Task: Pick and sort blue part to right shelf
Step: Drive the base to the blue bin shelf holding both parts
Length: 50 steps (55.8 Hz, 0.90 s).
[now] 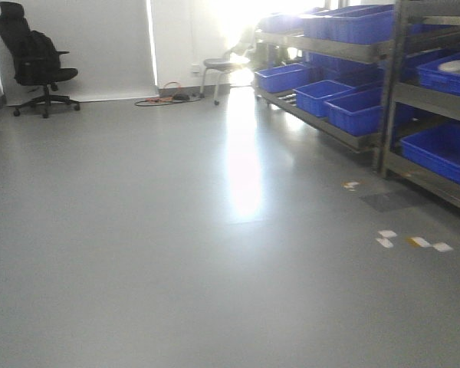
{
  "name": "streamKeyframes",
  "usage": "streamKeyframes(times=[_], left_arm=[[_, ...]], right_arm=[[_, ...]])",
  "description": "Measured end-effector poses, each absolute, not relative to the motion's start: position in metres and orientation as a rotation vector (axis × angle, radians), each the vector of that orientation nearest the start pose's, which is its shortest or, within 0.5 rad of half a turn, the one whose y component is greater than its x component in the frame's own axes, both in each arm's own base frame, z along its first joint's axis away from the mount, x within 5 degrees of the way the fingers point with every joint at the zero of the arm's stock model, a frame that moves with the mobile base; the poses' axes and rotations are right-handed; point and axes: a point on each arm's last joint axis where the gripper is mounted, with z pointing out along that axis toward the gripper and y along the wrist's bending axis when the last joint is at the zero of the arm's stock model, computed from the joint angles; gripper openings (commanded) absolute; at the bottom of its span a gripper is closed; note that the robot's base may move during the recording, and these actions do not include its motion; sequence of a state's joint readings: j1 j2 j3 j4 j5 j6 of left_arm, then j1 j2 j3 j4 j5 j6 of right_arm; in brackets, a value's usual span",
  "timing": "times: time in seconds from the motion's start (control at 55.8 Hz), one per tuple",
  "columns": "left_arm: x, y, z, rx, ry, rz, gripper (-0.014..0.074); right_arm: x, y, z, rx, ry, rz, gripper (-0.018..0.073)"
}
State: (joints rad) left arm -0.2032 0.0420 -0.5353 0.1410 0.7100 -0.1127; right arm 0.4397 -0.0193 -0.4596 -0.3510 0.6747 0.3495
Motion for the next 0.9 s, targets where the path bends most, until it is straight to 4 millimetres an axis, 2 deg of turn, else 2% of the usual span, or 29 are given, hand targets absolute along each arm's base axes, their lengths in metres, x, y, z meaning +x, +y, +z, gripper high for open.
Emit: streamKeyframes(times=[0.896], left_arm=[[0.0087,0.0067,0.318,0.099,1.694,-0.078,0.0335]], right_arm=[[0.0132,-0.0154,0.3022,-0.139,1.646,0.211,0.0199]])
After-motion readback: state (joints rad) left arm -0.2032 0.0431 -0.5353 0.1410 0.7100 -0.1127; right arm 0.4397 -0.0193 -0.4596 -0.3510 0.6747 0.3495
